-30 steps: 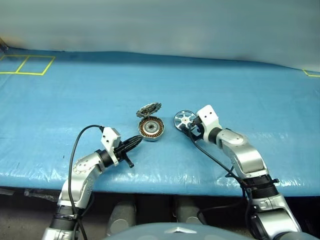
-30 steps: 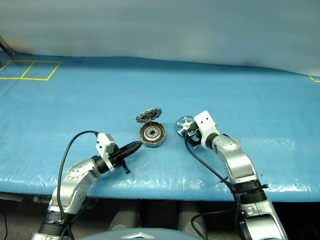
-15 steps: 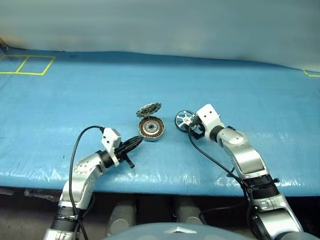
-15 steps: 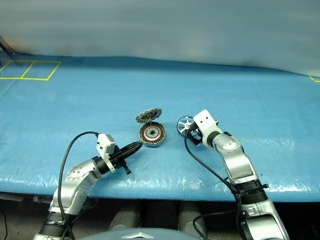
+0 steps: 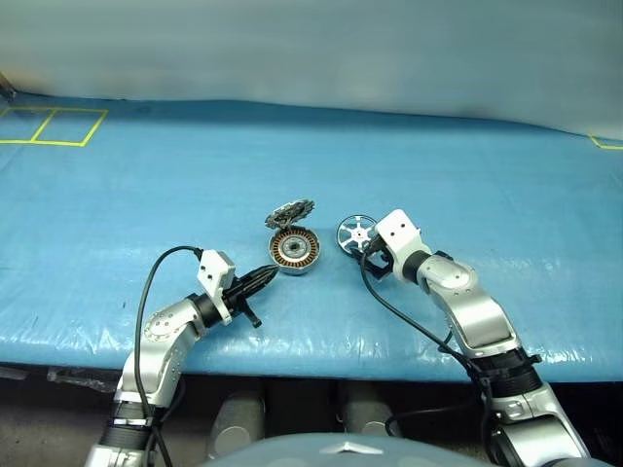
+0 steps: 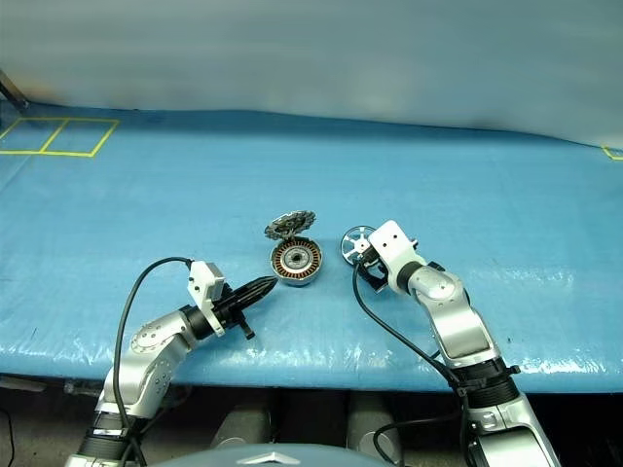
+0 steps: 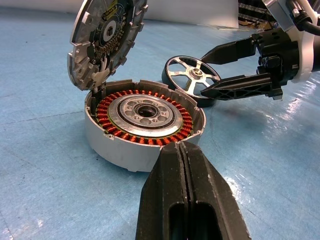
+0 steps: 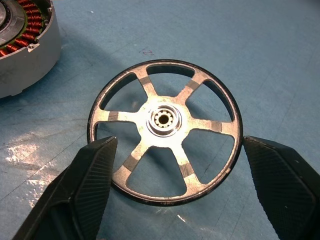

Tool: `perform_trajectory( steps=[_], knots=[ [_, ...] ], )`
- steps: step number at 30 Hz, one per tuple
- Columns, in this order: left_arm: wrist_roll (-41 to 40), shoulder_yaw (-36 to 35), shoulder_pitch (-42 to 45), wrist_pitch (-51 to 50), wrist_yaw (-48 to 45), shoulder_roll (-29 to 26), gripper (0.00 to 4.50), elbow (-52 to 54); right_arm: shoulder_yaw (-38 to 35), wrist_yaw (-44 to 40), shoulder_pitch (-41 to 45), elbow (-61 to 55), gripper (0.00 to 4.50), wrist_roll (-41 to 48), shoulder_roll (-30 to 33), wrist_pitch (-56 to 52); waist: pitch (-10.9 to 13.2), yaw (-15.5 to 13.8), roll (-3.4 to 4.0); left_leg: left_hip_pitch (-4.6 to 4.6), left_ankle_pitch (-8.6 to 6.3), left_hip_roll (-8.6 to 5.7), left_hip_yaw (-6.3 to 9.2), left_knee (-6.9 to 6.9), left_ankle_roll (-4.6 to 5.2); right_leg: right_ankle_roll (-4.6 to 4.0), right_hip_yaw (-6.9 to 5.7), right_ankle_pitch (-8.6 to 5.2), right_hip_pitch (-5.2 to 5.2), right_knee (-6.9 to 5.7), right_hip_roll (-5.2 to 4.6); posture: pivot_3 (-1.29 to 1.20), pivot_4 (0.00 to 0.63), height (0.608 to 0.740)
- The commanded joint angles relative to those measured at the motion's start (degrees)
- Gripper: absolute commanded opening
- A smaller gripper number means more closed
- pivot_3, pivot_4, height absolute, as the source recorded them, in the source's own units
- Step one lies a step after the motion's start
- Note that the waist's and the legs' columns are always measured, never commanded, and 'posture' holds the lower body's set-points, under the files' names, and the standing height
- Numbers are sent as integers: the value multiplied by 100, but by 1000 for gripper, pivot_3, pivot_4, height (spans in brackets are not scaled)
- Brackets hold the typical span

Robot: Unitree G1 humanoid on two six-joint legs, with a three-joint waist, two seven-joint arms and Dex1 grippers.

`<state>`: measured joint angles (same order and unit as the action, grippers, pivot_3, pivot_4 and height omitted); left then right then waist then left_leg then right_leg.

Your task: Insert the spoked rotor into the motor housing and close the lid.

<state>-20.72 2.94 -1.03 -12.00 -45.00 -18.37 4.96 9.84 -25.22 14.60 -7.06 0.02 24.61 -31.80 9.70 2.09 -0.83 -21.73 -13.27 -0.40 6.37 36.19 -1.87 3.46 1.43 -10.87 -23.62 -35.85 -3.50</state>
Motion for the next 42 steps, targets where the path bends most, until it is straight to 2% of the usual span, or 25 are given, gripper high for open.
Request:
perform_trajectory(
  steps=[1,18,36,39,42],
  knots=[
    [-7,-12,30,106,19,5,0,49,-39,42,22,-225,3339,-73,-5,44,0,0,0,0,0,0,0,0,0,0,0,0,0,0,0,0,150,740],
    [1,-11,41,139,5,28,0,-62,107,6,108,-380,3339,-418,69,295,0,-1,0,-1,0,0,0,0,0,0,0,0,-2,1,0,0,150,740],
    [36,-42,-40,233,104,53,0,-87,325,-275,213,218,3339,-421,-73,361,0,-1,-1,-2,0,0,0,-1,0,0,0,0,-2,1,0,0,150,740],
    [28,-39,-54,246,119,43,0,-82,320,-298,203,279,2753,-378,-136,246,0,0,-1,-1,0,0,0,-1,0,0,0,0,-1,1,0,0,150,740],
    [25,-47,-64,251,131,36,0,-74,324,-346,185,379,1790,-350,-190,146,0,0,-1,-1,0,0,0,-1,0,0,-1,0,-1,1,0,0,150,740]
  ],
)
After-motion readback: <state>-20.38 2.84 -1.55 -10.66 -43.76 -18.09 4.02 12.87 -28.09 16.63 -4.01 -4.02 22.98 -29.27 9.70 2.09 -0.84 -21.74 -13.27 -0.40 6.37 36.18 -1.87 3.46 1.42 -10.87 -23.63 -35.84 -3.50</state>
